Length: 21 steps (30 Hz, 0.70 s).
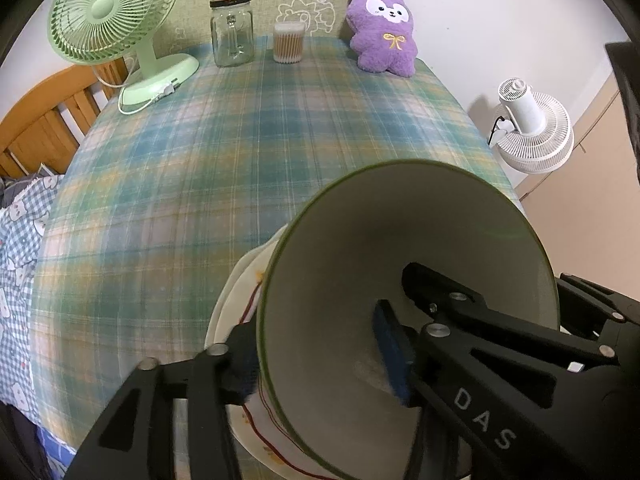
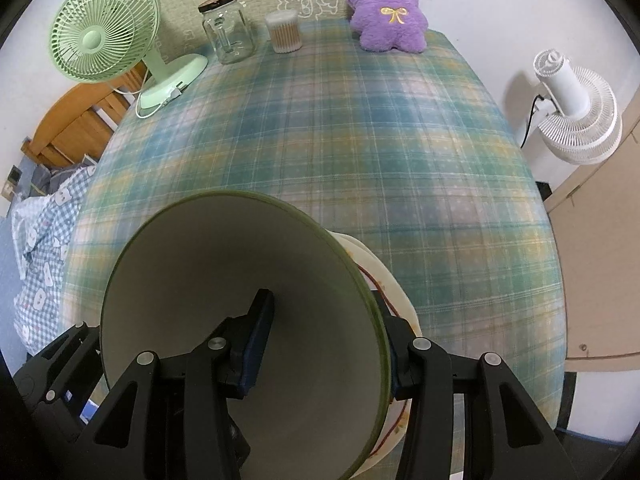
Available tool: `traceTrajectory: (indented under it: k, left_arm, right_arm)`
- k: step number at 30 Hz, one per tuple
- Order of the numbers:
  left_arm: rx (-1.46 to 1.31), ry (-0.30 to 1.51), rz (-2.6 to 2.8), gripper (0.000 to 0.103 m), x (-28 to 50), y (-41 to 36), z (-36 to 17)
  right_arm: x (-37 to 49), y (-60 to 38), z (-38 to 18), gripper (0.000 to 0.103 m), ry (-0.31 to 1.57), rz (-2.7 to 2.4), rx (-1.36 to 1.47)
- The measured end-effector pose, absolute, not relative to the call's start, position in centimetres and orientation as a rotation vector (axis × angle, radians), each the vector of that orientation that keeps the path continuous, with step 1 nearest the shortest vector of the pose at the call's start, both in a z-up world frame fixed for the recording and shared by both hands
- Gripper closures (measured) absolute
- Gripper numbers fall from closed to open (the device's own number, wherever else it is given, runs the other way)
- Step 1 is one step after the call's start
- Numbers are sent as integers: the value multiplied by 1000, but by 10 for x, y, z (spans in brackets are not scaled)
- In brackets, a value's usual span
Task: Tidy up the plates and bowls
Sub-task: 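Lift the bowls and carry them over the plate stack, then lower the bowls onto the plate stack and open the right gripper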
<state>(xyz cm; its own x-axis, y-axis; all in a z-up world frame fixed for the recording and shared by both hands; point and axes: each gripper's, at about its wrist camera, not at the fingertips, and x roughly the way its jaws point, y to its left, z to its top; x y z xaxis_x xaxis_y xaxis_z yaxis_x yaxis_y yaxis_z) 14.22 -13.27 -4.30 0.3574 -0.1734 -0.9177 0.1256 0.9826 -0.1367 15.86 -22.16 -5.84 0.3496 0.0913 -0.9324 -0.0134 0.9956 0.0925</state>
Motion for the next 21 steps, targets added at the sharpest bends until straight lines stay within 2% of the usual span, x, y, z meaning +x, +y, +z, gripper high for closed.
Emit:
traceTrajectory:
  k: [2,4,7,12,16,21]
  left_arm:
    - [-42,1178,-197,34,140,-133,-40]
    - [-26,1157,-192,33,137,-135,-36]
    - [-16,1129,-177,26,132,-133,-31]
    - [-4,1068,-151,19,124,-131,-13]
    - [5,1006,-142,19,116,-127,7]
    - [10,928,-135,17,105,-115,32]
  right_arm:
    - [156,-220,-57,43,1201,84,68]
    - [153,-220,-52,37,1179,71,45]
    - [148,-225,-47,31,1160,66,51]
    - [139,-229,-29,24,1102,81,55]
    - [131,-229,-10,18,1041,79,51]
    - [117,-215,20,18,943,73,8]
